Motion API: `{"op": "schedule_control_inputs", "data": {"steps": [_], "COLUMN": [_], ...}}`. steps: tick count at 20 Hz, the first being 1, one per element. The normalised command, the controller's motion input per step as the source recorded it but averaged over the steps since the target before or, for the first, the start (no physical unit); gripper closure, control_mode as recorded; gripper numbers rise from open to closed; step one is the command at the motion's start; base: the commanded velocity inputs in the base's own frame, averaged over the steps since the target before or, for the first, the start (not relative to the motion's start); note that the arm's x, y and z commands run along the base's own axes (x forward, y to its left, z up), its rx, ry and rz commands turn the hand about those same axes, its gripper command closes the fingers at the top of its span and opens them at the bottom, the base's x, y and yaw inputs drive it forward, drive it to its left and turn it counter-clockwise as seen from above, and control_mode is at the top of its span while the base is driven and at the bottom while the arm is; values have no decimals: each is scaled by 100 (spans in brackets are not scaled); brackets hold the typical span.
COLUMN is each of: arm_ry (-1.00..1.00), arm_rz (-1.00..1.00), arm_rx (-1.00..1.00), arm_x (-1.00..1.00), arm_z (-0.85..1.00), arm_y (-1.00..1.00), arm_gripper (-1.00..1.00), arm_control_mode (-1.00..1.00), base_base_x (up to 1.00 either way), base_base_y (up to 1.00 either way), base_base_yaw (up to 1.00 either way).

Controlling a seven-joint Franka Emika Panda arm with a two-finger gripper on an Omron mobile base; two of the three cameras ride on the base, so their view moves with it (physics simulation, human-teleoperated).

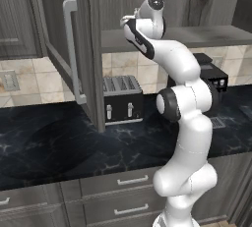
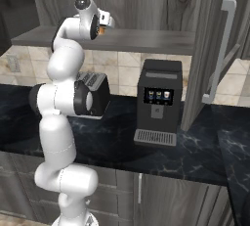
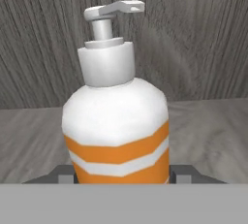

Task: Open the cabinet. Pick the soap dispenser and place it next to the sink. Then close the cabinet.

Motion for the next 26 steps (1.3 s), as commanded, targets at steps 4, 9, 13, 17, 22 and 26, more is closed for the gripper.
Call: {"op": "schedule_control_inputs", "data": {"steps": [4,9,13,17,22,26], "arm_ry": [0,0,-2,-6,-9,-9], "arm_rz": [0,0,0,2,3,2], "arm_rx": [0,0,1,1,1,3], "arm_x": [0,-22,-57,-78,-88,-94], "arm_z": [0,0,0,1,7,10], "arm_y": [0,0,0,0,0,0], "arm_gripper": [100,100,100,100,100,100], "arm_control_mode": [-100,-100,-100,-100,-100,-100], "base_base_x": [0,0,0,0,0,0], "base_base_y": [0,0,0,0,0,0], "base_base_yaw": [0,0,0,0,0,0]}}
